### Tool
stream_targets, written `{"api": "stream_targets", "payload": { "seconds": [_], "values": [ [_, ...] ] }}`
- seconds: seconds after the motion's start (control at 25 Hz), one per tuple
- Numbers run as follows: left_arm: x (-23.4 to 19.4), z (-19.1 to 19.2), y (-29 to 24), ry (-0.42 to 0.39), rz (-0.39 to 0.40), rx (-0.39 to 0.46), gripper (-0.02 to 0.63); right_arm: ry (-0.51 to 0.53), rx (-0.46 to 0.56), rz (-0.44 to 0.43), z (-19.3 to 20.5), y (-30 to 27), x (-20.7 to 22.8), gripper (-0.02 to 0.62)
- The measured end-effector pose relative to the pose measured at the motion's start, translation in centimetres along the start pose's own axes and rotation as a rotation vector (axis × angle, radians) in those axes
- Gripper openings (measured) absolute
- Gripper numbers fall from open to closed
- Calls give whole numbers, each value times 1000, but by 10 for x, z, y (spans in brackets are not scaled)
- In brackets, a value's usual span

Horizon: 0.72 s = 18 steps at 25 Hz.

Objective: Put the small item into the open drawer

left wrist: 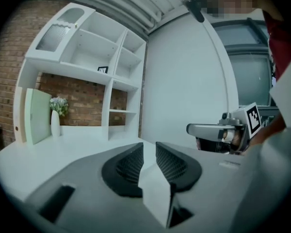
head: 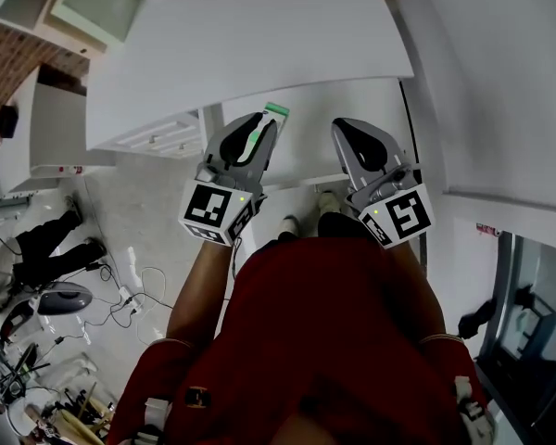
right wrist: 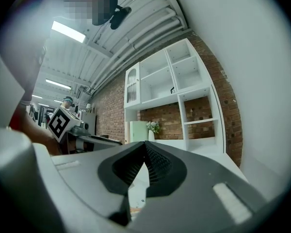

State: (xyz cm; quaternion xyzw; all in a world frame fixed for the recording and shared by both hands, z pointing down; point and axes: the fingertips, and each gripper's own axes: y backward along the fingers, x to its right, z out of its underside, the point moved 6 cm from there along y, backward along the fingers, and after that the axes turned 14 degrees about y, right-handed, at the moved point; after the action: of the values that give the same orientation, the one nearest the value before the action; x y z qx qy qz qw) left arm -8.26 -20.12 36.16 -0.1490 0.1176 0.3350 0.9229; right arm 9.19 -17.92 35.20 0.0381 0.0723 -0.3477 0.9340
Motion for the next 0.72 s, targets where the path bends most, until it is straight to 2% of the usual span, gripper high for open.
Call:
{"api": "stream_targets", "payload": {
  "seconds": [0.2, 0.72],
  "values": [
    [3, -16, 17, -18, 13, 57, 4, -16, 28, 10, -10, 0, -12, 12],
    [21, -31, 40, -25, 107, 141, 4, 17, 35, 28, -26, 5, -38, 12]
  ]
}}
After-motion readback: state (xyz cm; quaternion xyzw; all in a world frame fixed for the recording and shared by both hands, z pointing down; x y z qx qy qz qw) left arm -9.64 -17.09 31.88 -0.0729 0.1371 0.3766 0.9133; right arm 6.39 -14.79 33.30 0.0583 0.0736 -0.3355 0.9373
